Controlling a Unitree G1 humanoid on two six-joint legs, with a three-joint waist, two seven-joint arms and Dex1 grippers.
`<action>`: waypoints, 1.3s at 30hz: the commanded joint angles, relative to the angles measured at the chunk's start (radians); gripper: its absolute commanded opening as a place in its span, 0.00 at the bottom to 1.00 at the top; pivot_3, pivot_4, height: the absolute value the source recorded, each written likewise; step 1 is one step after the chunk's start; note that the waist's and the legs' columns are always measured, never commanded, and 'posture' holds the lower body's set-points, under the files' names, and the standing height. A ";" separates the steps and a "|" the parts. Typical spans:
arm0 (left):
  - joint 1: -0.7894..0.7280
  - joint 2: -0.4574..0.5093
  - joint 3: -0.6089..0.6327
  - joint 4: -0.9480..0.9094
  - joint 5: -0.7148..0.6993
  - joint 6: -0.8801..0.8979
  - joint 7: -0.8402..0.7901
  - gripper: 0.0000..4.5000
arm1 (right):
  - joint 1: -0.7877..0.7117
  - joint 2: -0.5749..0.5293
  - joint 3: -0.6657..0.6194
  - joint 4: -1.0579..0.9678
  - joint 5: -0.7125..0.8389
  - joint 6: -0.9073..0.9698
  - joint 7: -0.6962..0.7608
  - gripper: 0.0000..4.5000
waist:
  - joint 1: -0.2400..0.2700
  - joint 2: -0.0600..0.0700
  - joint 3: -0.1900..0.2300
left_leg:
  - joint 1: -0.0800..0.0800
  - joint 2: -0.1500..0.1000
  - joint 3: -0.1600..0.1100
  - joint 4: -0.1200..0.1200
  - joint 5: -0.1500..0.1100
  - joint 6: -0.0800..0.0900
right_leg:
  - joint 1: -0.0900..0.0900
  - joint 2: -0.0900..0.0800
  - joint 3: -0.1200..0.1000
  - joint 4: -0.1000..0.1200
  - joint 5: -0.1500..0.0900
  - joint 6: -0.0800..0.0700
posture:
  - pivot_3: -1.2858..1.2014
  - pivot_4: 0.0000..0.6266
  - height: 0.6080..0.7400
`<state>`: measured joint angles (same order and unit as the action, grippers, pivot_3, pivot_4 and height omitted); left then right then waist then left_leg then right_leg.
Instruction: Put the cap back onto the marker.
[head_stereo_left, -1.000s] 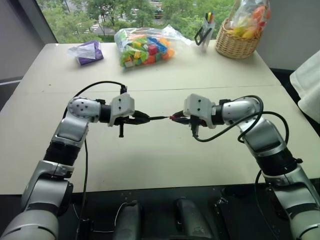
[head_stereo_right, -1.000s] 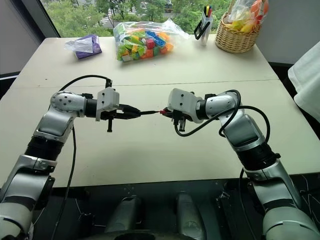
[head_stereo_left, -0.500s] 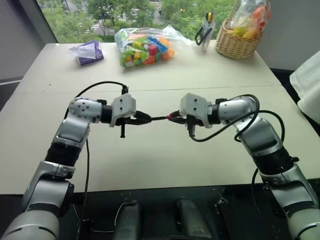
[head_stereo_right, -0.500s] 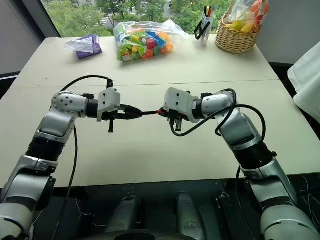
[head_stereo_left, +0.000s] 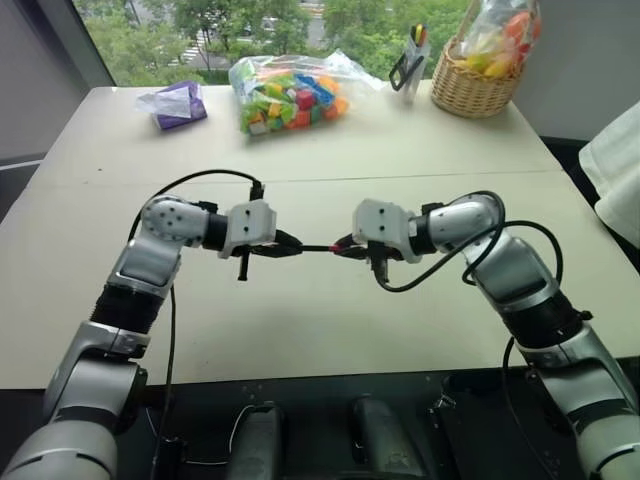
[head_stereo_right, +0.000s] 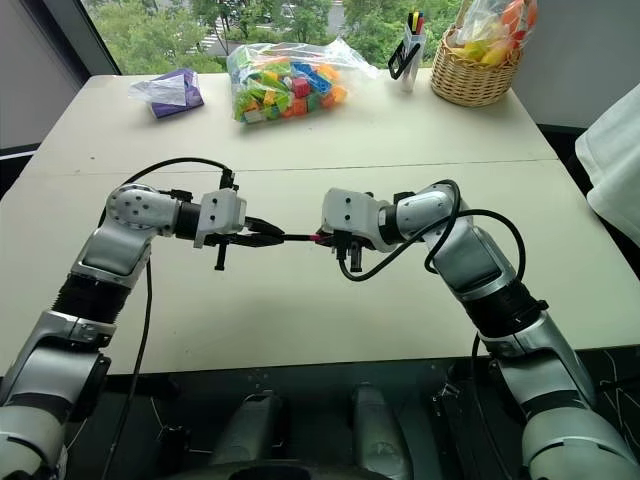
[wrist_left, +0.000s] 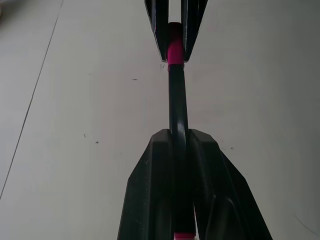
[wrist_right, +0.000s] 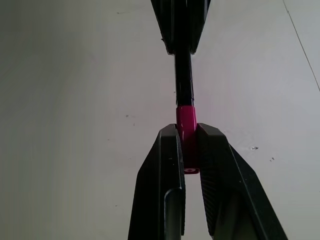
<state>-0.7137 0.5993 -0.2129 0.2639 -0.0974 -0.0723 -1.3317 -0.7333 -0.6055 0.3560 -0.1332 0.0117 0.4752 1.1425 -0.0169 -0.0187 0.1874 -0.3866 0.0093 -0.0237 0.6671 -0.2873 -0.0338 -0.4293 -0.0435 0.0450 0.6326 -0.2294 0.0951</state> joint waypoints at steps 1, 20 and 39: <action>-0.032 -0.025 -0.009 -0.032 -0.013 -0.027 0.003 0.00 | -0.046 0.042 0.019 -0.035 0.022 -0.022 0.010 0.03 | 0.000 0.000 0.000 | 0.000 0.000 0.000 0.000 0.000 0.000 | 0.000 0.000 0.000 0.000 0.000 0.000 | 0.52 0.24 1.00; -0.001 -0.082 0.051 -0.095 -0.088 0.027 -0.008 0.00 | -0.057 0.105 0.022 -0.063 0.021 -0.047 0.009 0.03 | 0.000 0.000 0.000 | 0.000 0.000 0.000 0.000 0.000 0.000 | 0.000 0.000 0.000 0.000 0.000 0.000 | 0.52 0.24 1.00; -0.028 -0.085 0.027 -0.071 -0.011 -0.003 0.006 0.00 | -0.060 0.116 0.058 -0.047 -0.038 -0.040 0.038 0.03 | -0.001 0.000 0.000 | 0.000 0.000 0.000 0.000 0.000 0.000 | 0.000 0.000 0.000 0.000 0.000 0.000 | 0.52 0.24 1.00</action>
<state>-0.7064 0.5641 -0.1715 0.2592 -0.0686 -0.0576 -1.3494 -0.7624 -0.5576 0.3744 -0.1155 -0.0701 0.4716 1.1750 -0.0176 -0.0187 0.1874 -0.3867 0.0092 -0.0241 0.6672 -0.2873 -0.0339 -0.4294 -0.0435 0.0446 0.6329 -0.2294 0.0951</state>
